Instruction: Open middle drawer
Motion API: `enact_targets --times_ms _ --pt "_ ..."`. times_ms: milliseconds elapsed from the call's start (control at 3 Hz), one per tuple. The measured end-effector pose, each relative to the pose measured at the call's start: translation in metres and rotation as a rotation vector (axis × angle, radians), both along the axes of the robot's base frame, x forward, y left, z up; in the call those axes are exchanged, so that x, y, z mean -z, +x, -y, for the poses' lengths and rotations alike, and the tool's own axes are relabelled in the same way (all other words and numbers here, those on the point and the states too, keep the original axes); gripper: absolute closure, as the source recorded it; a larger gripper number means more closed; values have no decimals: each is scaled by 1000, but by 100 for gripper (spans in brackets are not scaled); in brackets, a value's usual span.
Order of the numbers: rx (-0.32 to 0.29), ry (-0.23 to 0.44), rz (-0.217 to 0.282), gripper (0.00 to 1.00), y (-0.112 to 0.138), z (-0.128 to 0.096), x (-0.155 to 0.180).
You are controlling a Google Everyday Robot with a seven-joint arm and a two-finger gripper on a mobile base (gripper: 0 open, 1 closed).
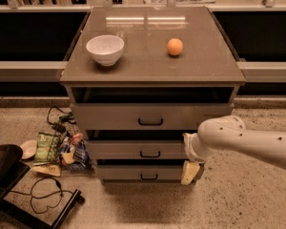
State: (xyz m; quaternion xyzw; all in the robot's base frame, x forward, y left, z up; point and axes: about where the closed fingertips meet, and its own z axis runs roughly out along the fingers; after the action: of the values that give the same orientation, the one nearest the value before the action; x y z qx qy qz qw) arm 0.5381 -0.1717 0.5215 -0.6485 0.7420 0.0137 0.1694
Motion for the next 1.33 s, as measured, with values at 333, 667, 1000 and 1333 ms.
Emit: enact_targets --times_ms 333,667,1000,1333 --pt "-42 -57 73 0 20 -6 15" --pt "-60 -105 112 0 35 -8 30" --pt "-30 -166 107 0 42 10 61" --pt "-27 -175 100 0 43 12 65"
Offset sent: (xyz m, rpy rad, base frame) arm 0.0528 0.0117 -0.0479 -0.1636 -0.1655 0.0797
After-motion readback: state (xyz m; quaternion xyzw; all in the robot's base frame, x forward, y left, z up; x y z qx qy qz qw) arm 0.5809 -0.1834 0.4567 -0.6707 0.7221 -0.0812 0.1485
